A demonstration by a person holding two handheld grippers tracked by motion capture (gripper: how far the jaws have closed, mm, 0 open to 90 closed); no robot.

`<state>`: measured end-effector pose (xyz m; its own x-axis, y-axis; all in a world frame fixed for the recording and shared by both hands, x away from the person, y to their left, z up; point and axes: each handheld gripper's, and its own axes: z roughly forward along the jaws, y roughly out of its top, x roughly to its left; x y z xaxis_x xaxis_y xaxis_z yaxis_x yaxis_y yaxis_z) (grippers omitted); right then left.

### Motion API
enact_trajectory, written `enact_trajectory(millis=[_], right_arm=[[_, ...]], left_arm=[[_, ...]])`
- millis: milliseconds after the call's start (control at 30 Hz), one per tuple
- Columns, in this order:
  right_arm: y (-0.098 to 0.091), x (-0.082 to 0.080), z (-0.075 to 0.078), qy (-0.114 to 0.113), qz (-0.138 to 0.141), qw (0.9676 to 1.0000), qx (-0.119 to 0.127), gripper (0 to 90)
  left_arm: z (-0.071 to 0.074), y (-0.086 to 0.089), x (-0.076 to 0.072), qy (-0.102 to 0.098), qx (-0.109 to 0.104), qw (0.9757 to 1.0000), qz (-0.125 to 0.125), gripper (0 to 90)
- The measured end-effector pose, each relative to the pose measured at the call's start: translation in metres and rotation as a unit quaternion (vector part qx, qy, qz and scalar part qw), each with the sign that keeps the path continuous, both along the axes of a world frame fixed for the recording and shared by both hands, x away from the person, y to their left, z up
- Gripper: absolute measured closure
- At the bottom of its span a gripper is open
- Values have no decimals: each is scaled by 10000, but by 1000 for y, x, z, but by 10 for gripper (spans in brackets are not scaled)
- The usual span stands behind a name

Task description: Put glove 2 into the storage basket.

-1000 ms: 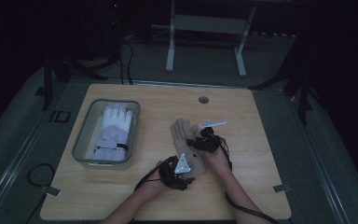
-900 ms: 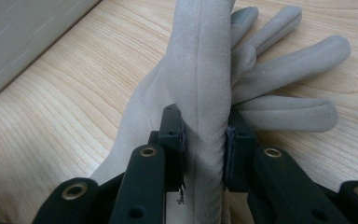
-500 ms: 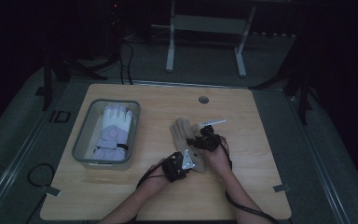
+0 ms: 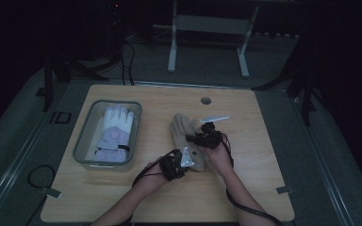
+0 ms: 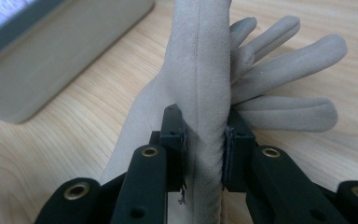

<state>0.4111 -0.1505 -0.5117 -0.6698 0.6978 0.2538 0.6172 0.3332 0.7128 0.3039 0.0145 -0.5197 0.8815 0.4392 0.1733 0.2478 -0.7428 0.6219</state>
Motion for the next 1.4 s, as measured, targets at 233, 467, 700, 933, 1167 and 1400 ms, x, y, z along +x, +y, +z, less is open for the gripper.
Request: enact_trajectory(millis=[233, 467, 700, 933, 1167, 1400], right_arm=[[10, 0, 13, 5, 43, 9998, 213, 744], [30, 0, 25, -72, 151, 9997, 204, 743], [52, 1, 38, -114, 255, 9991, 320, 744], [80, 5, 49, -163, 344, 9985, 381, 743], [114, 7, 60, -267, 507, 9977, 367, 743], [147, 11, 69, -295, 650, 9968, 354, 743]], left_arm=[[17, 17, -4, -95, 21, 10000, 10, 823], [28, 35, -7, -116, 85, 9999, 89, 822], [41, 60, -7, -159, 93, 9997, 142, 822], [53, 90, -9, -243, 143, 9992, 289, 822], [63, 119, -9, -253, 241, 9985, 420, 822], [69, 145, -11, -312, 265, 9972, 629, 822]])
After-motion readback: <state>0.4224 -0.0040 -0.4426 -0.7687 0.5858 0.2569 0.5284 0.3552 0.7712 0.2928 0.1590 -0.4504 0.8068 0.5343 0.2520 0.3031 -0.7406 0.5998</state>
